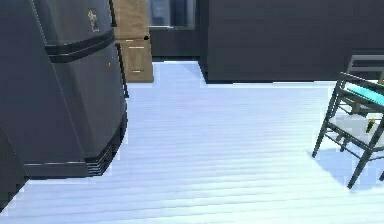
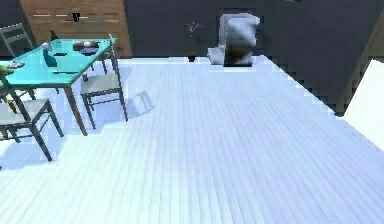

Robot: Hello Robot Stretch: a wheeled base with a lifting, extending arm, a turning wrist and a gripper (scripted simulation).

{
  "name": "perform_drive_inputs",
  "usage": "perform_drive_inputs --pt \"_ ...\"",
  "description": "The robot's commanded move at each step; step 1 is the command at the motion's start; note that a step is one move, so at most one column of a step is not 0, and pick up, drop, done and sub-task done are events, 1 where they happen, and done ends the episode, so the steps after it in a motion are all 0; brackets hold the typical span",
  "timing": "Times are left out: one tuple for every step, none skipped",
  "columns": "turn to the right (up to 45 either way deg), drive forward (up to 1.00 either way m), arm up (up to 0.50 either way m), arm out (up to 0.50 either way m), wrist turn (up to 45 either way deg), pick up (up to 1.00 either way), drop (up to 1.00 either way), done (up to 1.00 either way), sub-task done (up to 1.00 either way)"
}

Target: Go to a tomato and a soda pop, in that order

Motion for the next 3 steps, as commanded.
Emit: perform_drive_inputs --pt "-6.0 0.00 0.00 0.00 0.0 0.00 0.00 0.00 0.00" --pt "0.0 1.00 0.00 0.00 0.0 0.00 0.00 0.00 0.00" --pt "0.0 1.00 0.00 0.00 0.0 0.00 0.00 0.00 0.00"
